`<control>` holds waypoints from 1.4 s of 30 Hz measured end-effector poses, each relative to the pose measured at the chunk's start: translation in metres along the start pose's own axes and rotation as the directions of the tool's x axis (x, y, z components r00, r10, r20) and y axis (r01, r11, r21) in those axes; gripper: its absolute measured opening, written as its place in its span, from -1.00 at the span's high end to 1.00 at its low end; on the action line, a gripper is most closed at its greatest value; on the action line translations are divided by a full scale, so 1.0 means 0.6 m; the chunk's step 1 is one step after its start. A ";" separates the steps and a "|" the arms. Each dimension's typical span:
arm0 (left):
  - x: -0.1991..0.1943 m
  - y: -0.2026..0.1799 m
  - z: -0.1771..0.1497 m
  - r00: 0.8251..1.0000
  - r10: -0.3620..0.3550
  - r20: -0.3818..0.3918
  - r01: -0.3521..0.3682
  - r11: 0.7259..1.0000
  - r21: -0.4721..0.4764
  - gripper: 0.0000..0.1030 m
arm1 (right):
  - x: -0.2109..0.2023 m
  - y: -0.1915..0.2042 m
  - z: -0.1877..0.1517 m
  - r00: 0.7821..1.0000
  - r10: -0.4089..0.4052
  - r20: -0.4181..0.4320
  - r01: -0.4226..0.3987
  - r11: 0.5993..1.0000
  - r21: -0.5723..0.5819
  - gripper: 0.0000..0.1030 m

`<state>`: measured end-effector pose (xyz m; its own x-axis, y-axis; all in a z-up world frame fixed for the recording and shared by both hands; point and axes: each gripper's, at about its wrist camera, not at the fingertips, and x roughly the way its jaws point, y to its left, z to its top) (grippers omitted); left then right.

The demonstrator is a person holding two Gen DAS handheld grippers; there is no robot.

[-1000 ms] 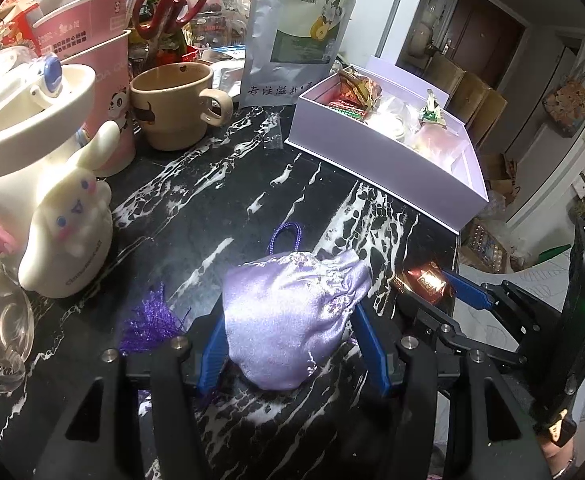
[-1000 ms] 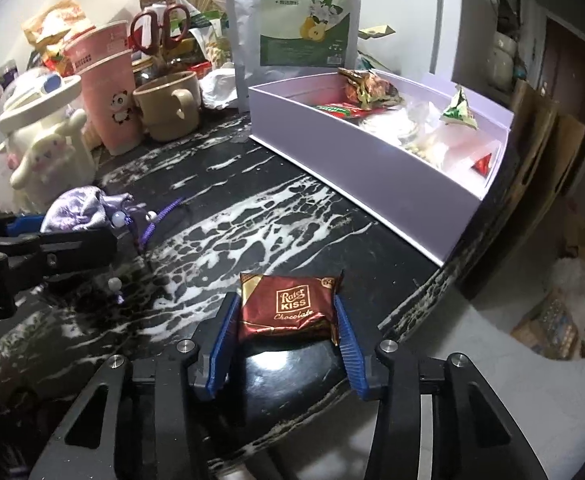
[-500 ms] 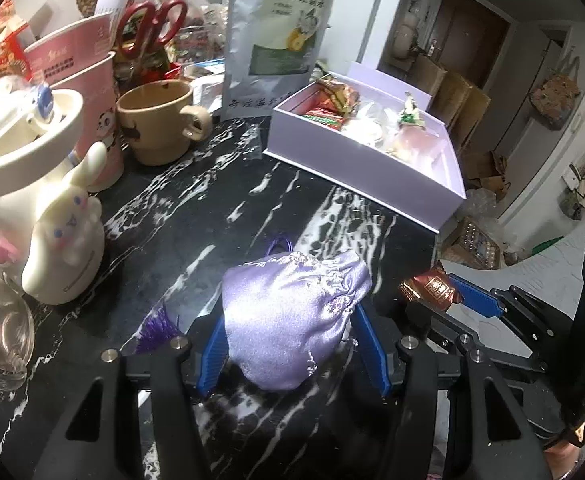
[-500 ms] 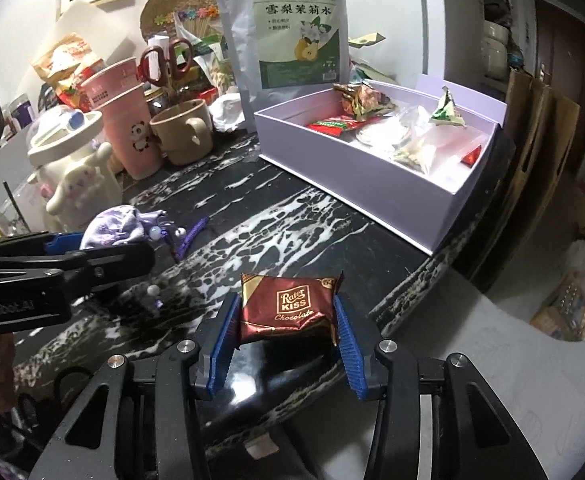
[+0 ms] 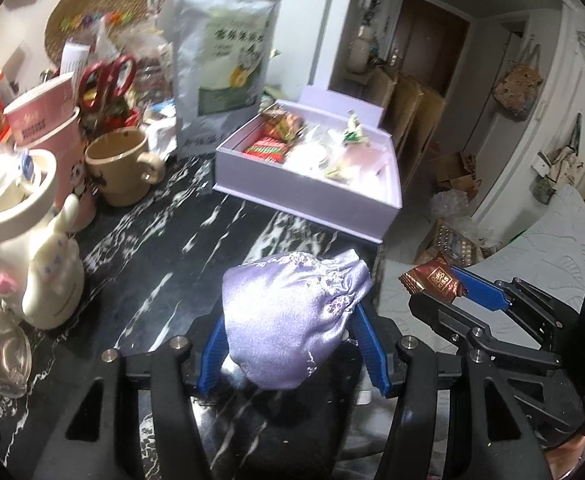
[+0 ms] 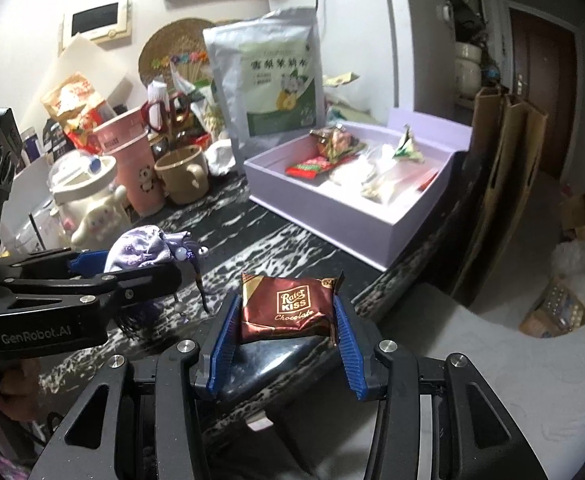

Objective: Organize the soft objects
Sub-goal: 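Lift the pouch and chocolate square and carry both toward the white box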

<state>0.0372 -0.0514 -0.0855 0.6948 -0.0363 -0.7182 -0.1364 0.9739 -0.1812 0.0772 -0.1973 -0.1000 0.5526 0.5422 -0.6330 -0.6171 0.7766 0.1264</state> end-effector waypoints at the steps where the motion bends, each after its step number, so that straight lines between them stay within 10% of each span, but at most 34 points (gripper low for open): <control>1: -0.006 -0.007 0.003 1.000 -0.006 0.010 0.006 1.000 0.010 -0.11 | -0.006 -0.002 0.001 1.000 0.000 0.007 0.000 1.000 0.005 0.10; 28: -0.059 -0.112 0.216 0.949 -0.107 0.297 0.043 0.976 0.214 -0.11 | -0.138 -0.072 0.160 0.960 -0.065 0.273 0.085 0.995 -0.061 0.10; 42: -0.013 -0.137 0.340 0.936 -0.163 0.312 0.088 0.966 0.242 -0.11 | -0.106 -0.125 0.282 0.938 -0.078 0.339 0.117 0.988 -0.098 0.11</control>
<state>0.1871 -0.0853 0.0718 0.8928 -0.1231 -0.4333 0.0999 0.9921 -0.0760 0.1833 -0.2361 0.0603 0.7557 0.5568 -0.3448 -0.6000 0.7996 -0.0238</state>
